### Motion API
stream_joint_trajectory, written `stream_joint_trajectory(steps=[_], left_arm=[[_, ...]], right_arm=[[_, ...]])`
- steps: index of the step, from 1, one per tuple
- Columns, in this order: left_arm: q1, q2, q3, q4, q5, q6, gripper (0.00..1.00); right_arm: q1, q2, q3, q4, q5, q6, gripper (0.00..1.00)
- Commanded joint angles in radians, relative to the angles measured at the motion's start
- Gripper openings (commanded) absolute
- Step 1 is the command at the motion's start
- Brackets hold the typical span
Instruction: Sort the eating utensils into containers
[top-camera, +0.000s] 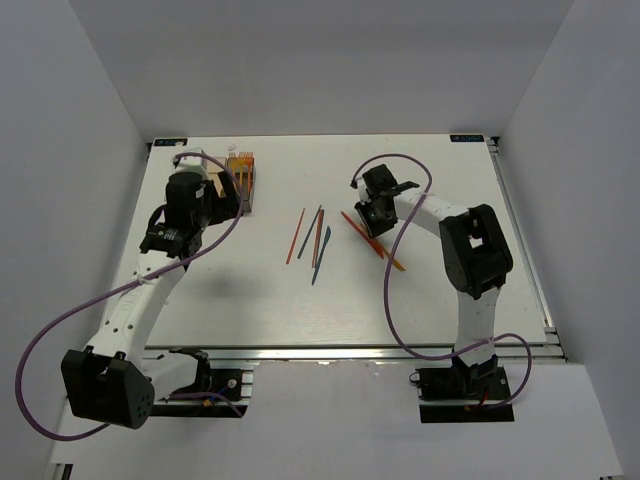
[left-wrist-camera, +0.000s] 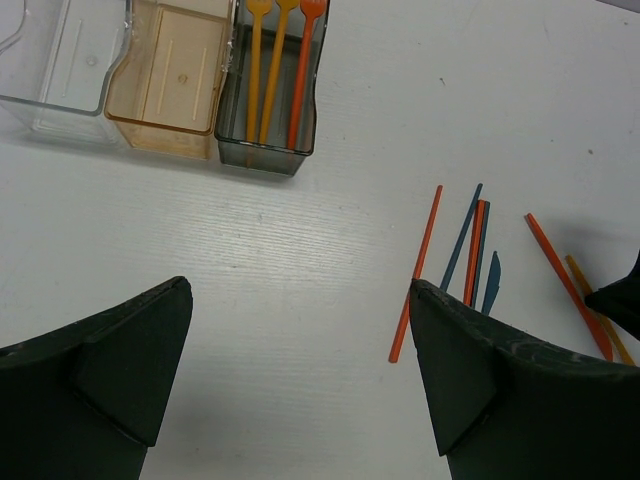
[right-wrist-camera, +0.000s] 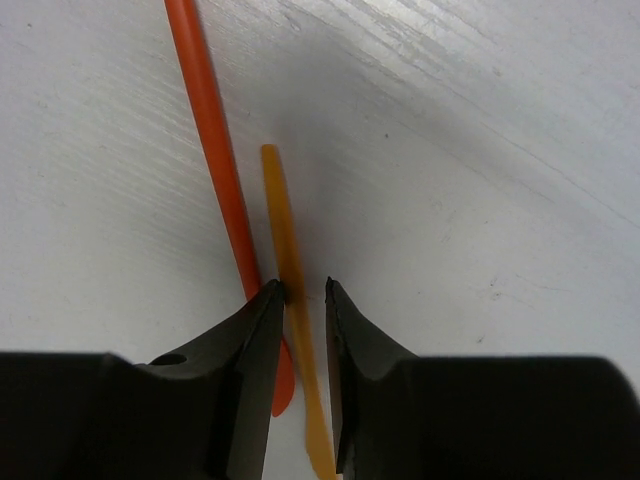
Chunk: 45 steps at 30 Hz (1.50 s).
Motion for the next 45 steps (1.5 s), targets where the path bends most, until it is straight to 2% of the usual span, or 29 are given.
stream_joint_trajectory(steps=[1,8,9,11,12,14,15,19,21,22,25,26,27,29,36,43,45], left_arm=[[-0.009,-0.018,0.012,0.01,0.022,0.011,0.98],[-0.015,-0.01,0.018,-0.002,0.023,0.011,0.98],[-0.017,-0.004,0.025,-0.005,0.026,0.01,0.98],[-0.02,0.001,0.033,-0.022,0.029,0.002,0.98],[-0.022,0.011,0.039,-0.027,0.035,-0.001,0.98],[-0.025,0.024,0.052,-0.039,0.051,-0.022,0.98],[-0.025,0.028,0.05,-0.035,0.071,-0.032,0.98],[-0.061,0.022,-0.031,0.083,0.294,-0.114,0.98],[-0.089,0.01,-0.072,0.224,0.365,-0.193,0.98],[-0.124,0.004,-0.114,0.352,0.459,-0.24,0.98],[-0.213,0.007,-0.169,0.557,0.56,-0.311,0.98],[-0.241,0.018,-0.194,0.664,0.603,-0.332,0.98],[-0.262,0.024,-0.198,0.695,0.611,-0.331,0.98],[-0.325,0.044,-0.191,0.699,0.582,-0.29,0.98],[-0.431,0.091,-0.189,0.84,0.601,-0.282,0.94],[-0.483,0.156,-0.146,0.802,0.568,-0.236,0.88],[-0.488,0.169,-0.139,0.802,0.568,-0.236,0.83]], right_arm=[[-0.018,0.027,-0.011,0.015,-0.002,0.008,0.29],[-0.026,0.058,-0.024,-0.001,0.009,0.022,0.26],[-0.026,0.059,-0.031,-0.006,0.024,0.031,0.23],[-0.026,0.047,-0.062,0.001,0.05,0.04,0.1],[-0.028,0.041,-0.07,0.008,0.061,0.056,0.01],[-0.031,0.013,-0.082,0.014,0.074,0.072,0.0],[-0.037,-0.001,-0.084,0.017,0.074,0.08,0.0],[-0.058,-0.144,-0.082,0.053,0.029,0.163,0.0],[-0.064,-0.25,-0.105,0.089,-0.04,0.201,0.0],[-0.064,-0.287,-0.12,0.147,-0.091,0.256,0.0],[-0.064,-0.462,-0.264,0.314,-0.328,0.376,0.0],[-0.064,-0.509,-0.322,0.504,-0.469,0.49,0.0],[-0.063,-0.593,-0.435,0.614,-0.526,0.554,0.0],[-0.063,-0.652,-0.508,0.842,-0.632,0.664,0.0],[-0.014,-0.823,-0.584,1.032,-0.611,0.852,0.0],[0.008,-0.858,-0.585,1.045,-0.553,0.893,0.0],[0.026,-0.861,-0.594,1.057,-0.533,0.896,0.0]])
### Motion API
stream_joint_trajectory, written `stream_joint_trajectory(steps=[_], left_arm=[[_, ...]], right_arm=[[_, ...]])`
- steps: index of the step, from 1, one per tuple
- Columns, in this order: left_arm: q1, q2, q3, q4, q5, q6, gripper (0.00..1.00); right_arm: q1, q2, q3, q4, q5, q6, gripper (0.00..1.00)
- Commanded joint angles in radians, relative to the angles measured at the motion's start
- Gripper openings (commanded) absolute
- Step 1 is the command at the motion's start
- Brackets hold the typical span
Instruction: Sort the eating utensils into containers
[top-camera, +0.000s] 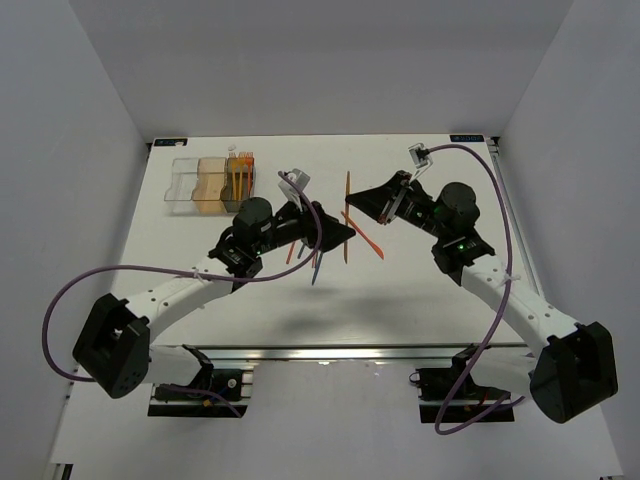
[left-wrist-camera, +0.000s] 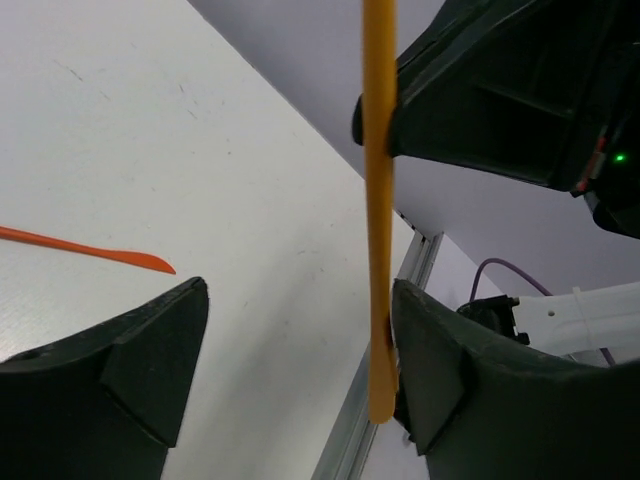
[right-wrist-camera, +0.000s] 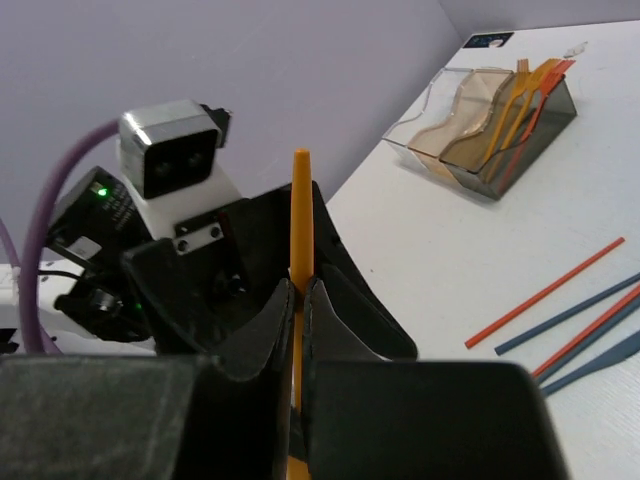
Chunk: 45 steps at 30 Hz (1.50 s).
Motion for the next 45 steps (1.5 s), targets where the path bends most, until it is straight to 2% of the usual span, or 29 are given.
stream_joint_trajectory(steps=[1,3,5,6,7,10,12,14,16,17,20,21,22,23,24,26,28,29,31,33,35,38,39,42,45], left_arm=[[-0.013,0.009,0.046,0.015,-0.005,0.021,0.8],[-0.016,0.024,0.063,0.022,0.007,0.016,0.68],[-0.016,0.023,0.075,0.027,0.01,0.015,0.62],[-0.016,0.021,0.08,0.021,0.012,0.018,0.51],[-0.016,0.017,0.083,0.016,0.01,0.024,0.46],[-0.016,0.004,0.104,-0.028,-0.005,0.047,0.35],[-0.016,0.003,0.124,-0.054,-0.022,0.061,0.35],[-0.016,0.006,0.133,-0.088,-0.042,0.075,0.24],[-0.016,0.018,0.15,-0.116,-0.045,0.087,0.05],[-0.016,0.021,0.156,-0.123,-0.05,0.087,0.0],[-0.014,0.021,0.164,-0.151,-0.103,0.104,0.0],[-0.016,0.011,0.176,-0.203,-0.19,0.116,0.0],[-0.014,0.008,0.187,-0.24,-0.242,0.165,0.0],[-0.01,0.004,0.204,-0.287,-0.301,0.199,0.0],[-0.003,0.006,0.221,-0.377,-0.432,0.229,0.0],[0.056,0.035,0.285,-0.49,-0.575,0.3,0.0],[0.133,0.098,0.372,-0.629,-0.654,0.331,0.0],[0.218,0.118,0.394,-0.656,-0.665,0.346,0.0],[0.286,0.197,0.461,-0.688,-0.745,0.412,0.0],[0.355,0.26,0.514,-0.68,-0.803,0.505,0.0],[0.423,0.361,0.596,-0.662,-0.818,0.544,0.0],[0.515,0.454,0.7,-0.621,-0.704,0.575,0.0],[0.524,0.509,0.724,-0.611,-0.683,0.648,0.0],[0.54,0.617,0.828,-0.637,-0.697,0.738,0.0],[0.578,0.688,0.879,-0.625,-0.651,0.739,0.0]], right_arm=[[0.028,-0.015,-0.013,0.081,0.032,0.038,0.0],[0.043,-0.007,-0.013,0.084,0.038,0.035,0.0],[0.049,-0.001,-0.015,0.085,0.055,0.032,0.0],[0.051,0.002,-0.011,0.082,0.06,0.03,0.0],[0.051,0.004,-0.01,0.078,0.065,0.029,0.0],[0.054,0.004,-0.001,0.055,0.089,0.007,0.0],[0.056,0.008,0.01,0.038,0.1,0.0,0.0],[0.06,0.014,0.015,0.035,0.097,-0.003,0.0],[0.066,0.022,0.024,0.029,0.094,-0.011,0.0],[0.066,0.027,0.027,0.024,0.091,-0.016,0.0],[0.066,0.03,0.03,0.018,0.086,-0.023,0.0],[0.066,0.025,0.028,0.007,0.088,-0.031,0.12],[0.06,0.021,0.033,-0.013,0.124,-0.045,0.33],[0.053,0.008,0.044,-0.054,0.152,-0.058,0.85],[0.037,0.002,0.057,-0.103,0.178,-0.071,0.89],[-0.045,-0.01,0.082,-0.238,0.23,-0.094,0.89],[-0.163,-0.031,0.085,-0.366,0.285,-0.092,0.89],[-0.199,-0.042,0.07,-0.391,0.287,-0.094,0.89],[-0.277,-0.082,0.045,-0.428,0.276,-0.108,0.89],[-0.294,-0.105,0.016,-0.444,0.27,-0.144,0.89],[-0.294,-0.127,0.002,-0.461,0.249,-0.174,0.89],[-0.296,-0.148,-0.044,-0.459,0.201,-0.184,0.89],[-0.296,-0.154,-0.062,-0.464,0.197,-0.194,0.89],[-0.294,-0.17,-0.091,-0.462,0.146,-0.206,0.89],[-0.294,-0.183,-0.107,-0.464,0.12,-0.22,0.89]])
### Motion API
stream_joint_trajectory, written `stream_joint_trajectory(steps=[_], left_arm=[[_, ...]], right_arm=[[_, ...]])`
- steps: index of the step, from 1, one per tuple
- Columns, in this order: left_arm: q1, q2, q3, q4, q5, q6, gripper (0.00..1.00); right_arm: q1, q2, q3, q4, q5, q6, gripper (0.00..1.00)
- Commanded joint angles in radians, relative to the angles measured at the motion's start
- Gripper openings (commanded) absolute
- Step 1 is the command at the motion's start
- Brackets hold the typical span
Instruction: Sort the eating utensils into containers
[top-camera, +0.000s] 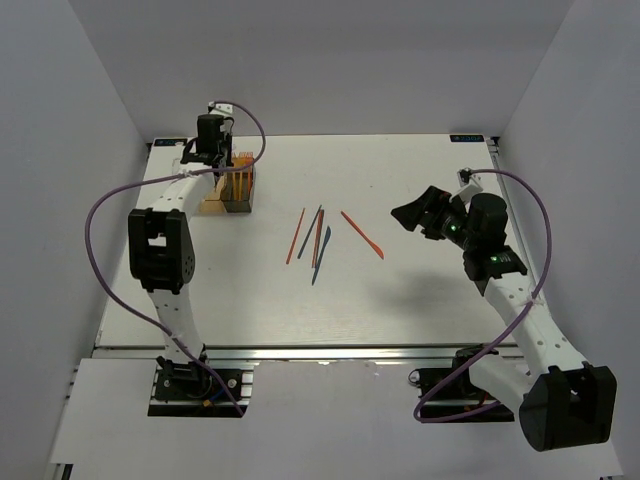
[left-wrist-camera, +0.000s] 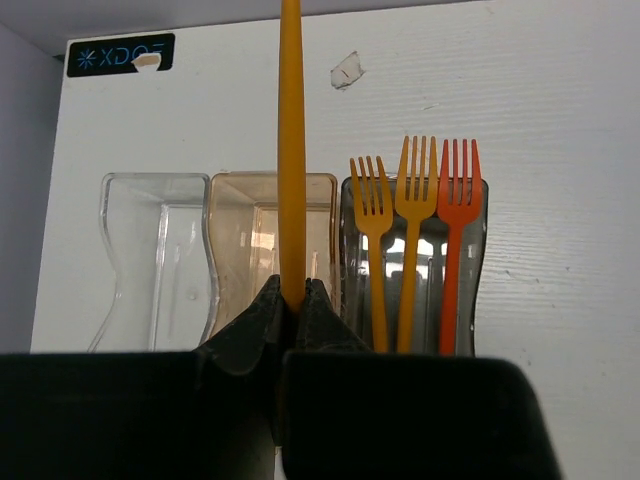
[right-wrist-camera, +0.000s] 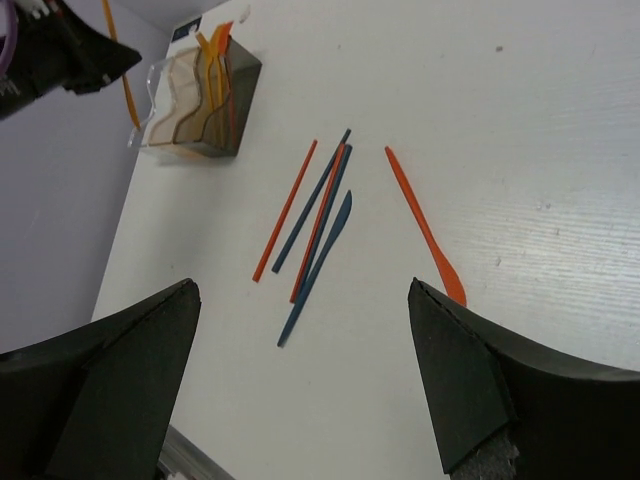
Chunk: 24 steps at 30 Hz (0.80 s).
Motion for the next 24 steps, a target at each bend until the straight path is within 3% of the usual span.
stream_joint_trajectory(steps=[1,9,24], left_arm=[[0.031,0.019,0.069,0.008,0.044,0.074,0.0],[0.09,0.087,0.04,0.097,0.129,0.058,0.0],[0.138,0.174,0.005,0.174,0.183,0.037,0.02]], right_arm=[[0.003,-0.027,-0.008,-0.003,-0.061,-0.041,0.89],[0.006,0.001,-0.007,0.009,-0.137,-0.03,0.89],[0.083,-0.019,-0.016,0.017,0.015,-0.046,0.89]])
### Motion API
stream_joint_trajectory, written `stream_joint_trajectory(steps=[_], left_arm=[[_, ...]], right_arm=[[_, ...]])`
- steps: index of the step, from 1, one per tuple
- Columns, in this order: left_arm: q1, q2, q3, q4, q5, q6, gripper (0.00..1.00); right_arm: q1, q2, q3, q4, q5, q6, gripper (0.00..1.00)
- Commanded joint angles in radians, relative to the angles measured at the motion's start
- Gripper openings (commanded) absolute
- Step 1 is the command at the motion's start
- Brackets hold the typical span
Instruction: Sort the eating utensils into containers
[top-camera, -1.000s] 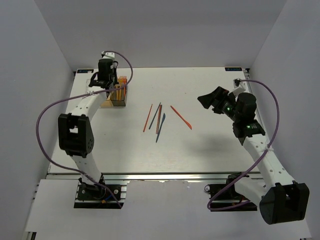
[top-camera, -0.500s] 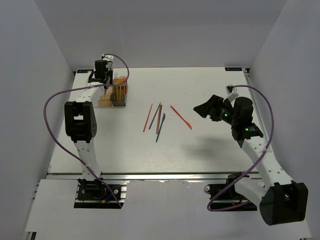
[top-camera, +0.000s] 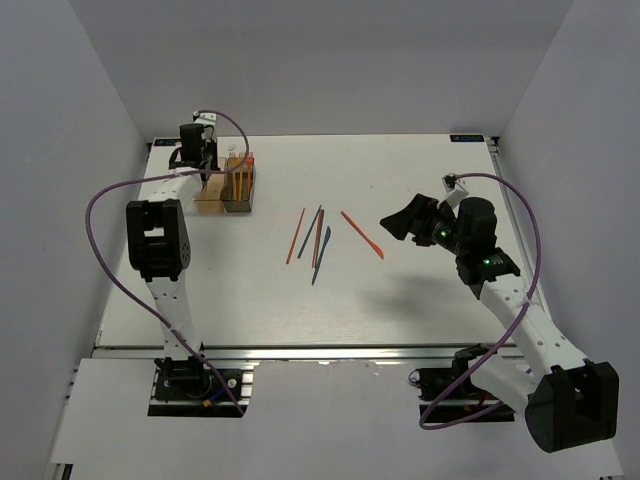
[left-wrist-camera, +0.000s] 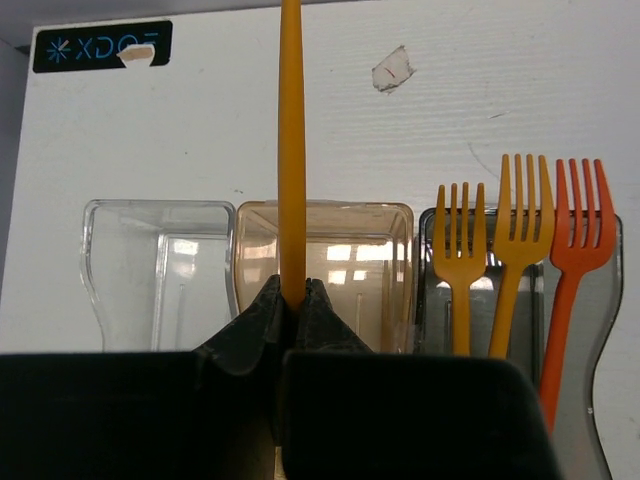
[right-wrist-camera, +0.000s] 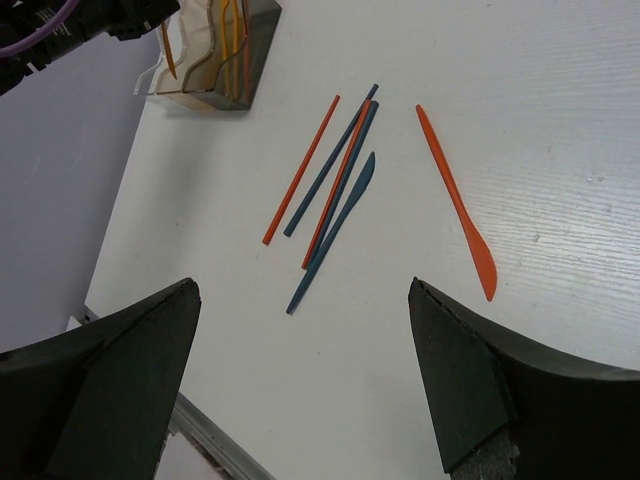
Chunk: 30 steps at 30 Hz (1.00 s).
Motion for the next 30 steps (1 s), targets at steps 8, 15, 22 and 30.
stream_joint_trajectory(steps=[8,15,22,30], left_arm=[[0.012,0.043,-0.026,0.031,0.012,-0.005,0.11],[0.012,0.02,-0.034,0.036,-0.002,-0.011,0.43],[0.012,-0.038,-0.02,0.014,-0.022,-0.019,0.47],[0.009,-0.201,0.101,-0.13,-0.045,-0.123,0.9]], right_arm=[[0.019,-0.01,0.011,0.024,0.077,-0.031,0.89],[0.026,0.043,0.031,0.016,0.095,-0.078,0.89],[0.026,0.157,0.082,0.018,0.106,-0.132,0.89],[0.131,0.68,0.452,-0.239,0.215,-0.477,0.87]])
